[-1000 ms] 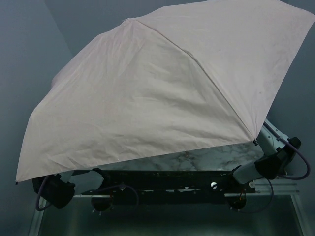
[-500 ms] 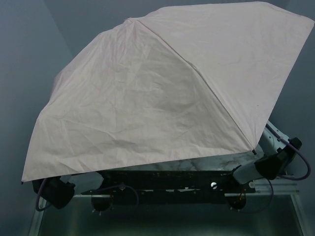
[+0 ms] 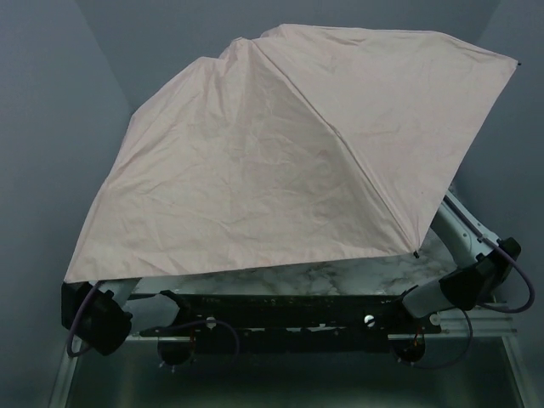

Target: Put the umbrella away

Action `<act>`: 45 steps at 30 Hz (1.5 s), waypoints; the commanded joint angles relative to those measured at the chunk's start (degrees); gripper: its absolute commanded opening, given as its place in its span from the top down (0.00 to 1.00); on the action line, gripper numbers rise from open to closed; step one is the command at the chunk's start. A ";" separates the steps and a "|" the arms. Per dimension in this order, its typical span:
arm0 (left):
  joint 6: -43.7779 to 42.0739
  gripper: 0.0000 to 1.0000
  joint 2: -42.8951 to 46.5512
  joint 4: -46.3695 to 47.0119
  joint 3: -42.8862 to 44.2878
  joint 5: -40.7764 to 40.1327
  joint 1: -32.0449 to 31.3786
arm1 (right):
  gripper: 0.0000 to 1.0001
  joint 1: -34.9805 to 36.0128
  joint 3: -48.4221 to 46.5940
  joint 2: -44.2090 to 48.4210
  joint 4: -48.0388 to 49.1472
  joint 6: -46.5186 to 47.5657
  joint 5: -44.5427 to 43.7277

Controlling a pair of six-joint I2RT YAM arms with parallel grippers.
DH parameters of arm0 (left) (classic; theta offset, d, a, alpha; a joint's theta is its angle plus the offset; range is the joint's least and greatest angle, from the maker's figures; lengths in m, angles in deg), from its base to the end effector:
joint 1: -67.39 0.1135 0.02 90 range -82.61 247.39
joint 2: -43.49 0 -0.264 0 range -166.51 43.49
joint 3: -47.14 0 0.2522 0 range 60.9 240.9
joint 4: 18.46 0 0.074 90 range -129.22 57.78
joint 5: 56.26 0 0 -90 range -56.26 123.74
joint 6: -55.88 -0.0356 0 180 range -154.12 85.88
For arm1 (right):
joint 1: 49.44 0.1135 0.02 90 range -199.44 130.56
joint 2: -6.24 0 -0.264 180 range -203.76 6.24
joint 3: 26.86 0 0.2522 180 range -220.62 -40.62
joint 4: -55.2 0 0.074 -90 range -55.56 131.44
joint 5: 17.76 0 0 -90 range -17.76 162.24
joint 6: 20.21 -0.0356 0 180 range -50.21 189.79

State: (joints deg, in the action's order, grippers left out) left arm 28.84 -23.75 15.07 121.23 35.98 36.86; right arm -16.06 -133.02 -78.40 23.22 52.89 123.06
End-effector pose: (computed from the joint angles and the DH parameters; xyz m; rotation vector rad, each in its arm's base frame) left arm 0.2161 -0.1291 0.4580 -0.2306 0.9392 -1.5353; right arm 0.2561 0.2018 0.4513 -0.9465 1.6518 1.3873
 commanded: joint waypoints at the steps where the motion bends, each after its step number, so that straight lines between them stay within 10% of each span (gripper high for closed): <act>1: 5.69 1.00 -1.37 -2.59 -5.75 10.37 -6.48 | 0.99 -2.75 1.14 -0.52 7.44 -1.86 -12.14; 19: 14.38 1.00 -10.58 5.06 -13.58 -0.88 -18.08 | 1.00 -9.24 10.21 -0.15 15.28 -4.77 -16.21; 31: 1.21 1.00 -3.26 3.55 -18.54 -4.28 -17.04 | 0.99 -13.40 12.63 1.67 15.21 -1.89 -5.51; 36: -4.76 0.41 -1.32 -2.17 -14.33 3.53 -10.68 | 0.99 -13.44 13.64 2.54 14.07 0.88 3.67; 45: -8.11 0.30 -8.43 -0.16 -3.71 10.42 -6.65 | 1.00 -12.92 15.28 1.97 14.35 0.09 12.60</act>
State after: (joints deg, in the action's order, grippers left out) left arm 23.64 -27.86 14.13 111.53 40.37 30.29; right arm -29.56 -117.64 -78.16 34.15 51.73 129.16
